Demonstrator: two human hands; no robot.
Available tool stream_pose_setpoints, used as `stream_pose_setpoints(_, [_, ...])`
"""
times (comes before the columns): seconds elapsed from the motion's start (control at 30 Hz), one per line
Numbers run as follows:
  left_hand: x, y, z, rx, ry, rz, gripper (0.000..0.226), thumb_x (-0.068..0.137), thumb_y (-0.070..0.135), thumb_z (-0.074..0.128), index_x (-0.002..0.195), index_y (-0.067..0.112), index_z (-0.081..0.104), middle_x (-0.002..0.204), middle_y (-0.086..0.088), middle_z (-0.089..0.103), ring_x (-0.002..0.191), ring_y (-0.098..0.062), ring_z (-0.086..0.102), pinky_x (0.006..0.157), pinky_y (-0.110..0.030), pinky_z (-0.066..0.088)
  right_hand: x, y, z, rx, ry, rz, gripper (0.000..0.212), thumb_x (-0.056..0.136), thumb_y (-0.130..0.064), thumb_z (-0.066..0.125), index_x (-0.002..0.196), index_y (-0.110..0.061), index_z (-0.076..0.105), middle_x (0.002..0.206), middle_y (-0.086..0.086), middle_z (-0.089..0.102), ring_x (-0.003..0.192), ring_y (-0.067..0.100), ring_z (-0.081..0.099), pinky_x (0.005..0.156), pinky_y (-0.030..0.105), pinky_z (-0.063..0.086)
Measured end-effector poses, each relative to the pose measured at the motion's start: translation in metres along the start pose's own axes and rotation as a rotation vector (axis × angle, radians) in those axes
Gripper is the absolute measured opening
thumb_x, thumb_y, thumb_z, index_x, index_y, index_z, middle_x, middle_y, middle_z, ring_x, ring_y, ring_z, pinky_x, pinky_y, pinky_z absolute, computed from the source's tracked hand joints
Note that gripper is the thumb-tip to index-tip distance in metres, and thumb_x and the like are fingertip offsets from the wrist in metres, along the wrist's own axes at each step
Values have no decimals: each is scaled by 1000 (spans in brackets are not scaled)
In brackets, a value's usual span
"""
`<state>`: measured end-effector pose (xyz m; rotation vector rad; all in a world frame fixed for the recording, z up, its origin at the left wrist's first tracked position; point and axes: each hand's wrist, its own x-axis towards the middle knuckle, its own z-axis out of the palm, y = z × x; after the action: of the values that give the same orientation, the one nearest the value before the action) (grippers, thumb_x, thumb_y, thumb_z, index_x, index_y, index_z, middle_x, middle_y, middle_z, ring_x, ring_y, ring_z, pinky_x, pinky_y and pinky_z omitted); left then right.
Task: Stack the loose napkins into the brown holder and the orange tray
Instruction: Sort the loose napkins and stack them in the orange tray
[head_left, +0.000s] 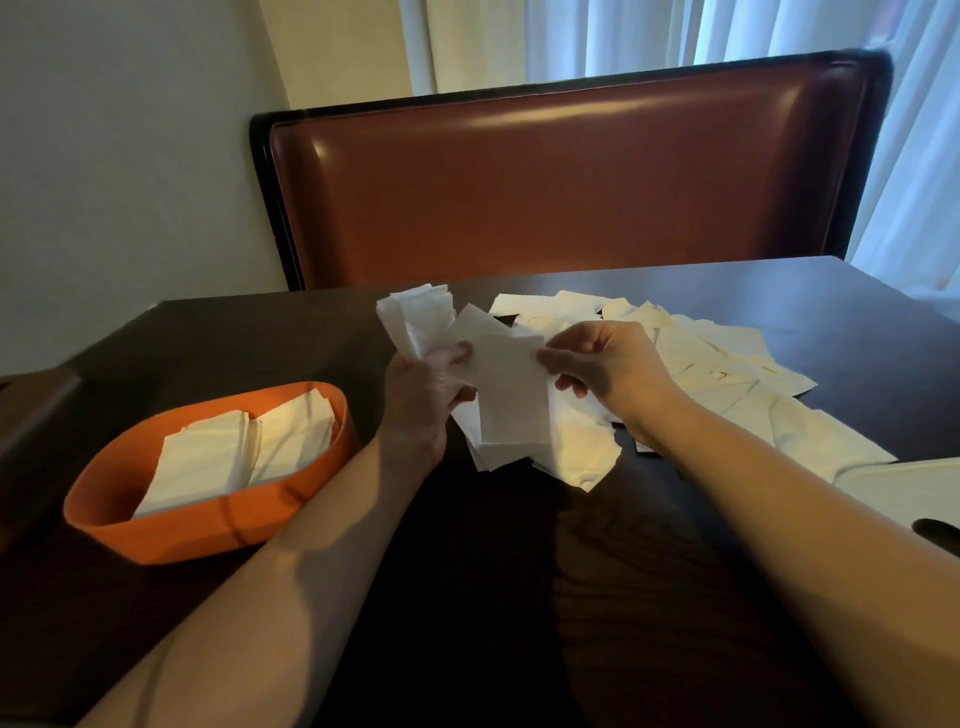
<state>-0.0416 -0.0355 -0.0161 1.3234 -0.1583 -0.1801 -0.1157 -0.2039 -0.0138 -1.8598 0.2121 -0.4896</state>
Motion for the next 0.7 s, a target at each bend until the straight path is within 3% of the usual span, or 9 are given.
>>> stream_pose_setpoints(0.07, [1,-1,-1,83,-27,21,30,89,5,68,117,9,61,104,4,64,94,-14,63,60,-18,55,-1,-1,1,-24,-18,-12,13,90,-16,69,98,-7,71,84,2,72,60,4,65,61,17,54])
stream_pose_setpoints(0.17, [-1,-1,0,108,-40,26,29,89,3,66,118,3,63,102,2,64,91,-15,63,58,-17,54,-2,0,3,-37,-53,-35,14,90,-16,69,101,-8,70,86,0,72,62,5,66,62,19,55])
stream_pose_setpoints(0.37, [-2,0,1,64,-18,71,21,89,8,67,94,25,56,100,-1,65,86,-15,65,62,-24,57,0,0,0,-173,9,-113,13,90,-15,70,98,-5,74,79,4,73,61,10,68,59,23,57])
stream_pose_setpoints(0.47, [-3,2,1,79,3,87,25,89,9,68,96,28,54,102,0,65,89,-15,65,64,-25,59,0,-1,-1,-229,127,-209,9,89,-15,72,94,-9,76,85,6,73,71,15,68,71,27,55])
stream_pose_setpoints(0.53, [-2,2,1,91,27,93,24,89,9,68,98,26,54,101,0,62,88,-15,63,61,-22,59,-1,-8,-4,-160,173,-233,6,91,-12,70,86,-14,74,85,8,72,73,15,65,71,24,54])
stream_pose_setpoints(0.63, [-2,2,-1,91,13,79,23,89,8,67,101,25,56,103,-1,62,88,-15,63,58,-20,57,-5,-18,-12,-13,46,-228,17,92,-3,62,87,-16,72,82,2,71,67,5,62,61,16,51])
stream_pose_setpoints(0.7, [-5,2,-1,108,-26,67,22,89,6,66,109,16,61,106,-8,63,84,-16,62,57,-21,55,-7,-21,-15,-11,-52,-228,16,92,-2,63,94,-13,74,88,-3,72,72,0,64,65,17,53])
